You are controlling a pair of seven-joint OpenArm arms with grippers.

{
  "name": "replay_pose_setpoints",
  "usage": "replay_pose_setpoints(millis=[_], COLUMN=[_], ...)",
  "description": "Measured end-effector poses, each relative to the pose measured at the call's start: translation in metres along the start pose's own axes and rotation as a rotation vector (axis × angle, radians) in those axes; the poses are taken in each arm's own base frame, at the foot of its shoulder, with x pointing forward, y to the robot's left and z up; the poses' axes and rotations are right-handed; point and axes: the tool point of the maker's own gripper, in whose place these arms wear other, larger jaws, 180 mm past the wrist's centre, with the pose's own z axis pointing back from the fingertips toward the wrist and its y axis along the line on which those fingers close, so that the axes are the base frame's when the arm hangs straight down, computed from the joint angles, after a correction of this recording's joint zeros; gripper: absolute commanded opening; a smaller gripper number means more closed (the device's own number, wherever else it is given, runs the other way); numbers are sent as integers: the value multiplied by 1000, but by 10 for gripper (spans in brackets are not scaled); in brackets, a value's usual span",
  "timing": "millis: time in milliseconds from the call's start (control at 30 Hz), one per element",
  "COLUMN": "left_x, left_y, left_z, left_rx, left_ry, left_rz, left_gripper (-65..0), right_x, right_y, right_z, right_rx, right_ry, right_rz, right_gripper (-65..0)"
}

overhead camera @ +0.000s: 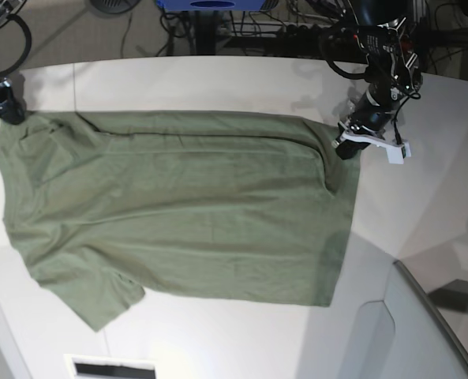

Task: Layout the t-shirt on the table in an organized manner, then fold the t-shirt properly
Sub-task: 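Hold the hem corners with both grippers and adjust the shirt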

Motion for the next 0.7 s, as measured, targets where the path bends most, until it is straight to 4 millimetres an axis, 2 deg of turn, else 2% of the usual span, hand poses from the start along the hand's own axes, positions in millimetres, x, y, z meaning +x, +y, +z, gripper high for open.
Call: replay_pose_setpoints(millis=[100,200,267,467,700], left_x=[0,0,0,-1,2], left_y=[0,0,0,0,-1], left_z=[0,0,0,0,1], left_rx=[0,0,0,-1,2], left_ry=[0,0,1,1,2], left_rz=[-1,-1,0,-1,-21], left_gripper=[-650,-650,-650,-650,-650], right_x=[0,-1,-2,0,-2], right_y=[0,3,8,4,2], right_z=[0,0,3,15,12], right_rx=[0,14,13,-36,-27], right_ry=[0,9,35,43,45], right_rz=[0,0,28,88,63], right_gripper=[-627,-516,-467,-453,-449])
